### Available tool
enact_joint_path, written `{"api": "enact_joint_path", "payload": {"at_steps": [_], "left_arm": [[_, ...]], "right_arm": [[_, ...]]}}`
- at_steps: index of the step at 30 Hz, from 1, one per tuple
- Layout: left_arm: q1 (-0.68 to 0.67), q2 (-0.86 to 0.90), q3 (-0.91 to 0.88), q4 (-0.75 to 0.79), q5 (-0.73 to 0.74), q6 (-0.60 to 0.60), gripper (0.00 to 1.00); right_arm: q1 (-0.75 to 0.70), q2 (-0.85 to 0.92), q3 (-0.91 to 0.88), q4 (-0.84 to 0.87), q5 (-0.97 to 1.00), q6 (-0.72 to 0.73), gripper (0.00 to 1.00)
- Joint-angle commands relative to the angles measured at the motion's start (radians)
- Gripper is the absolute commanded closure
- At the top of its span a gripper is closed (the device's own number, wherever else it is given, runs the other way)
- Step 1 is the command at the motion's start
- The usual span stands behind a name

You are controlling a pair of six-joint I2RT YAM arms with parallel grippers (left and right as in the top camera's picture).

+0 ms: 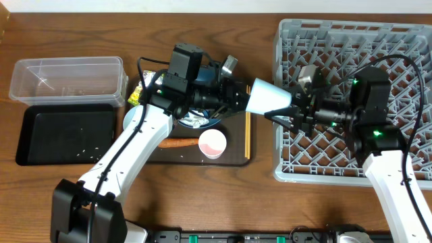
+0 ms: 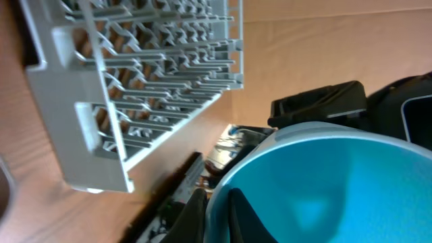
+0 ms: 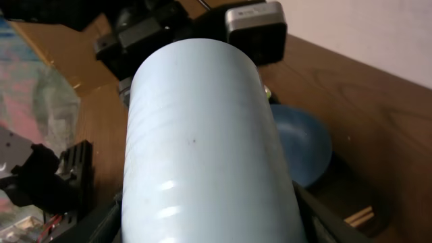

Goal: Sort waste into correct bins and load items into the dishwasher rack
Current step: 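Grasp the cup with the right gripper and release the left, then place the light-blue cup in the rack's right side with right gripper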

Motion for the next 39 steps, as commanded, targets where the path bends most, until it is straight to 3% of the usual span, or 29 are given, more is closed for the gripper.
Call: {"api": "enact_joint_path", "payload": {"at_steps": [1,4,6,10,14,16,22,30,39], "left_arm": [[-0.006,0.002,-0.004,-0.073,-0.204,0.159,0.90],[0.024,0.001,-0.004,-0.121,-0.358,0.245,0.87],[0.053,-0.003,-0.004,-0.123,-0.389,0.285,0.76],[0.129,-0.022,-0.004,-0.116,-0.407,0.304,0.70],[0.209,-0.063,-0.004,-0.185,-0.536,0.361,0.65],[0.243,-0.097,-0.004,-0.253,-0.661,0.406,0.64],[0.319,-0.224,-0.004,-0.434,-0.954,0.446,0.62],[0.350,-0.318,-0.004,-0.528,-0.998,0.457,0.62],[0.350,-0.317,-0.004,-0.546,-0.997,0.457,0.62]], "right_arm": [[0.002,-0.003,0.017,0.021,0.186,0.069,0.68],[0.002,-0.003,0.017,0.009,0.325,0.106,0.70],[0.003,-0.007,0.017,-0.006,0.395,0.117,0.73],[0.002,-0.025,0.018,-0.055,0.523,0.118,0.75],[-0.023,-0.065,0.024,-0.116,0.640,0.192,0.82],[-0.053,-0.086,0.043,-0.174,0.674,0.230,0.88],[-0.179,-0.089,0.199,-0.479,0.759,0.241,0.90],[-0.349,-0.046,0.424,-0.790,0.957,0.252,0.91],[-0.549,0.048,0.444,-0.838,1.251,0.294,0.91]]}}
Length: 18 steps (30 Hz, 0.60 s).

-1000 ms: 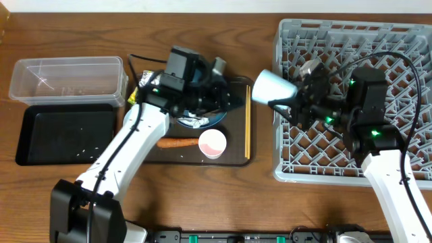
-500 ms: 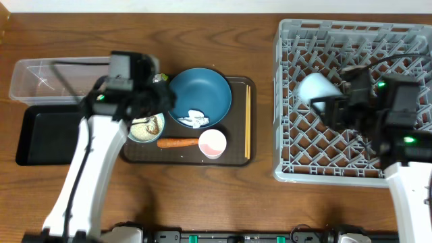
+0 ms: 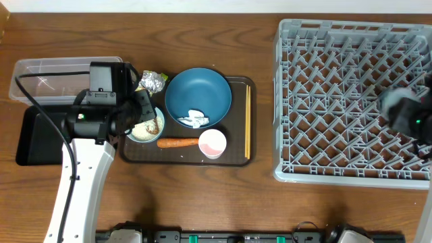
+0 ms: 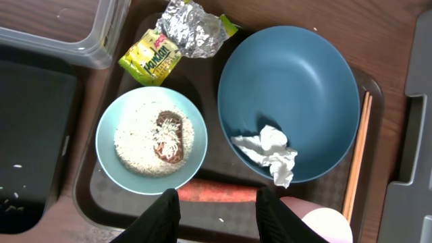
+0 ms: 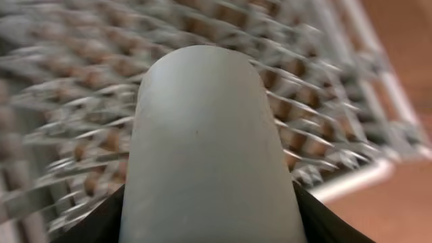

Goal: Sort waste into correct bins and load items into the dishwasher rack
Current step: 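Place the light-blue cup in the rack's right side with right gripper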

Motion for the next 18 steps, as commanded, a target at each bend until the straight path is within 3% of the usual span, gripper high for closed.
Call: {"api": "enact_joint_path", "payload": {"at_steps": [1,11,18], "left_arm": [[0.003,-0.003,0.004,-0.006,-0.016,0.017,0.62],[0.003,-0.003,0.004,-0.006,-0.016,0.017,0.62],[0.003,-0.003,0.004,-0.006,-0.016,0.017,0.63]], "right_arm": [[-0.077,0.060,0.014,-0.004,0.170,0.033,0.91],[-0.233,0.222,0.014,0.009,0.186,0.104,0.94],[-0.249,0.330,0.014,0.055,0.118,0.104,0.97]]}}
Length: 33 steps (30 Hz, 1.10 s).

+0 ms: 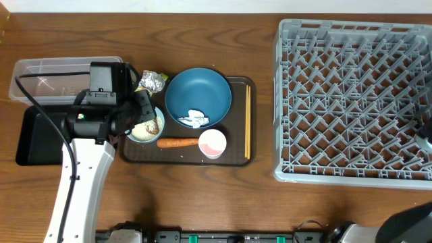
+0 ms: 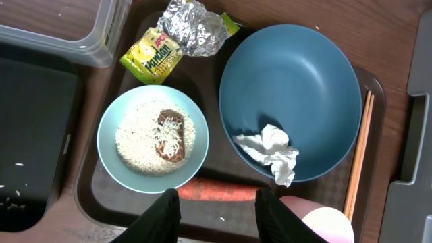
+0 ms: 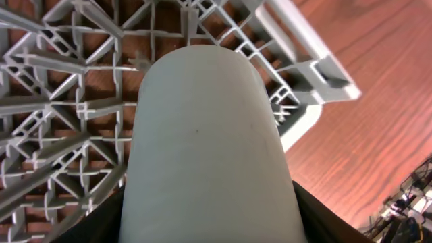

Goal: Sort waste into correct bins and load items into the dishwasher rack
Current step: 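Place the light-blue cup in the rack's right side with right gripper, then grasp the pink cup with the left gripper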

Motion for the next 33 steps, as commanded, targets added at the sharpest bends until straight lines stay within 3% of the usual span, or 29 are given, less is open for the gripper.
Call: {"api": "enact_joint_path", "payload": {"at_steps": [1,6,9,11,14,25,33], "left_arm": [[0.003,-0.003,0.004,-0.002,-0.015,0.017,0.63],[0.003,-0.003,0.004,-0.002,-0.015,0.017,0.62],[0.003,-0.003,0.004,-0.002,-0.015,0.017,0.62],[0.003,-0.003,0.004,-0.002,-0.015,0.017,0.62],[0.003,-0.003,0.004,-0.001,-0.015,0.017,0.62],[-0.019,-0.002,0.004,-0.001,0.024,0.017,0.59],[-0.144,0.013,-0.008,-0.001,0.049,0.016,0.54]], "right_arm": [[-0.004,0.046,0.014,0.016,-0.040,0.021,0.97],[-0.004,0.116,0.014,0.031,-0.040,0.020,0.93],[-0.004,0.148,0.014,0.031,-0.051,0.020,0.60],[-0.004,0.163,0.014,0.031,-0.075,0.020,0.26],[-0.004,0.169,0.014,0.045,-0.125,0.020,0.04],[0.034,-0.011,0.027,0.050,-0.385,0.001,0.01],[0.225,-0.211,0.026,-0.060,-0.520,-0.132,0.01]]}}
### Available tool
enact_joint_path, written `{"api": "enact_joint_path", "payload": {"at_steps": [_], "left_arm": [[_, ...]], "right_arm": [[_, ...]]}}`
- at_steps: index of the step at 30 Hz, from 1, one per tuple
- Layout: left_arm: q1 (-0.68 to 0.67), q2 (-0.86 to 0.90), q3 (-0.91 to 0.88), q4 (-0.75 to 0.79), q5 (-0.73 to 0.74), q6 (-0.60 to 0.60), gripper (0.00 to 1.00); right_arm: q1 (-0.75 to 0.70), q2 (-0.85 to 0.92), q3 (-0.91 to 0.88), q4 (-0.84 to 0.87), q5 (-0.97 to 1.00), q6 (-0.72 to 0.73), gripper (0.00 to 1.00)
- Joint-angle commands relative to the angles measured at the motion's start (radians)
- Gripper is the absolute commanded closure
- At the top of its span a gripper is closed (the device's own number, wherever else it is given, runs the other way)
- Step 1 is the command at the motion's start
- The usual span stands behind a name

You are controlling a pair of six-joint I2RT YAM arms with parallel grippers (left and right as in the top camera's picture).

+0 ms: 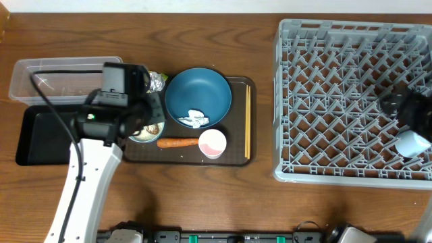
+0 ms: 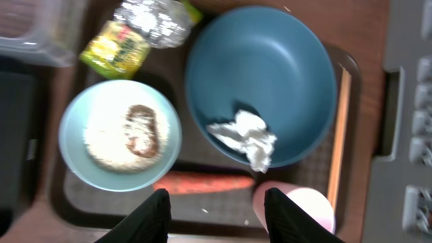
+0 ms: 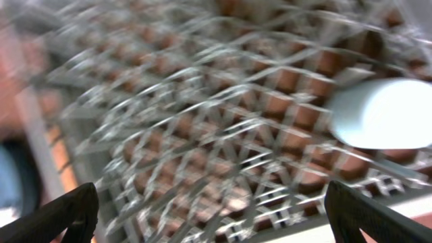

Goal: Sort waste into correct bins and load items into the dishwasher rack
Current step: 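Grasp the pink cup with the left gripper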

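Observation:
The pale blue cup [image 1: 412, 143] lies on its side in the grey dishwasher rack [image 1: 290, 101], near its right edge; it also shows in the right wrist view [image 3: 385, 115]. My right gripper [image 3: 219, 223] is open and empty, drawn back from the cup. My left gripper [image 2: 219, 216] hangs open over the brown tray [image 1: 237, 158]. On the tray are a blue bowl [image 2: 263, 74] holding a crumpled tissue [image 2: 243, 138], a carrot [image 2: 202, 182], a pink cup [image 2: 304, 206], a rice bowl [image 2: 118, 135] and chopsticks [image 2: 341, 121].
A foil wad [image 2: 152, 13] and a yellow packet [image 2: 115, 47] lie at the tray's far left corner. A clear plastic bin [image 1: 61, 79] and a black tray bin [image 1: 40, 135] stand to the left of the tray.
The right gripper, then shut on the pale blue cup over the rack's near right corner, is now open, and the cup lies in the rack. My left gripper has shifted slightly right over the tray.
First the left gripper held the pale blue cup by its rim between tray and rack, with the right gripper's fingers around it. Then the left gripper was open over the tray and the right held the cup over the rack. Now the cup rests in the rack.

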Motion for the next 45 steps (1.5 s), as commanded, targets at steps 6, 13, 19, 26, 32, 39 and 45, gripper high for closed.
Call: {"api": "enact_joint_path", "payload": {"at_steps": [6,13,19,26,32,39,45], "left_arm": [[-0.145,0.095,-0.042,-0.066,0.018,-0.051,0.53],[-0.220,0.241,-0.042,-0.084,0.103,-0.092,0.54],[-0.265,0.357,-0.042,-0.081,0.120,-0.092,0.54],[-0.278,0.445,-0.042,-0.080,0.119,-0.092,0.75],[-0.278,0.443,-0.042,-0.080,0.120,-0.092,0.94],[-0.276,0.430,-0.032,-0.084,0.127,-0.083,0.94],[-0.220,0.319,0.018,-0.084,0.246,-0.042,0.94]], "right_arm": [[0.185,-0.053,0.010,-0.075,-0.067,-0.076,0.01],[0.199,-0.040,0.004,-0.087,-0.063,-0.076,0.01],[0.199,-0.040,0.004,-0.093,-0.063,-0.076,0.01],[0.198,-0.040,0.004,-0.093,-0.062,-0.076,0.01],[0.198,-0.040,0.004,-0.093,-0.062,-0.076,0.01],[0.198,-0.040,0.004,-0.099,-0.061,-0.076,0.01],[0.198,-0.040,0.004,-0.101,-0.011,-0.076,0.01]]}}
